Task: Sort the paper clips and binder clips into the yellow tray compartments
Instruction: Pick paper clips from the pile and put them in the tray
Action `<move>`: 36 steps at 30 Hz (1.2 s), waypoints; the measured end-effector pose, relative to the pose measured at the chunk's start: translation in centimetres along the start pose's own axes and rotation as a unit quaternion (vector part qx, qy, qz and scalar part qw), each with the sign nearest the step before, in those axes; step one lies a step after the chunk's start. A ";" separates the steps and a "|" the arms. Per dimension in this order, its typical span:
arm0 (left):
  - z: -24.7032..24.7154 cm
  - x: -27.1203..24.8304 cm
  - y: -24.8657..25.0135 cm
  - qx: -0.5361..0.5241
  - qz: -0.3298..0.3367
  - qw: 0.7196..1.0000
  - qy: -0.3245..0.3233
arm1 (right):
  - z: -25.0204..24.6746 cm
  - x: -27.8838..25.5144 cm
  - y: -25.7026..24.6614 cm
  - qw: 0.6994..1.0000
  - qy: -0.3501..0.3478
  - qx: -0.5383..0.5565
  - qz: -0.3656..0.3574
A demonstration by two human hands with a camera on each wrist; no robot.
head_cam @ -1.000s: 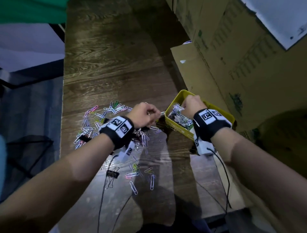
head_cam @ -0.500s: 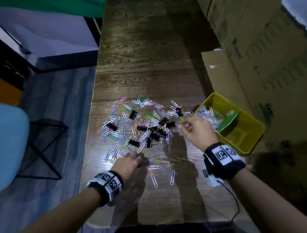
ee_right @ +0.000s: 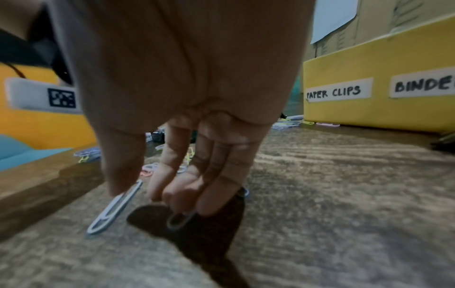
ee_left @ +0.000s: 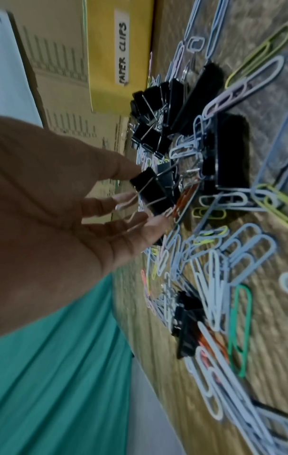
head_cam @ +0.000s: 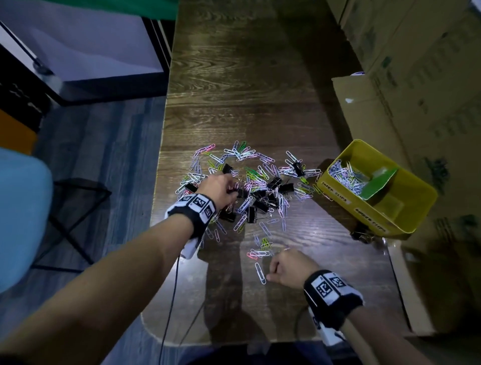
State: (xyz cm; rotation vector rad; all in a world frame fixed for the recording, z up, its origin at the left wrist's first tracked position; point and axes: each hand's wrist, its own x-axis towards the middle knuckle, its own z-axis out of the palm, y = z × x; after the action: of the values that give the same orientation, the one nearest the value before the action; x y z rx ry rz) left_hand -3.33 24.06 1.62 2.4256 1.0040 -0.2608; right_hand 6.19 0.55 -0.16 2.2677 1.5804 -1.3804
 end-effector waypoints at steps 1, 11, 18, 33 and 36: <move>0.2 -0.1 -0.4 -0.009 0.004 1.000 0.002 | 0.2 0.2 -0.2 1.000 0.014 0.022 -0.004; 6.9 -9.6 -6.5 0.002 -0.117 0.991 0.065 | 1.1 0.0 0.7 0.988 0.133 0.069 0.047; 10.6 -10.8 0.0 -0.019 -0.029 0.999 0.023 | 2.8 1.4 -1.9 0.981 0.181 0.048 0.042; 10.7 -9.9 3.1 0.057 0.061 0.995 -0.052 | 3.1 0.7 -1.5 0.984 0.164 0.015 0.061; 11.2 -9.7 3.4 0.043 0.092 0.992 -0.076 | 2.7 1.1 -1.4 0.986 0.159 0.026 0.033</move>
State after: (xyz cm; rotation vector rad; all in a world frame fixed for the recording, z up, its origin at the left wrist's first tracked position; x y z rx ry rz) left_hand -7.64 10.36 -3.26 2.5130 0.7109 -0.4243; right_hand 3.50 0.63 -1.94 2.6546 1.5456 -1.0980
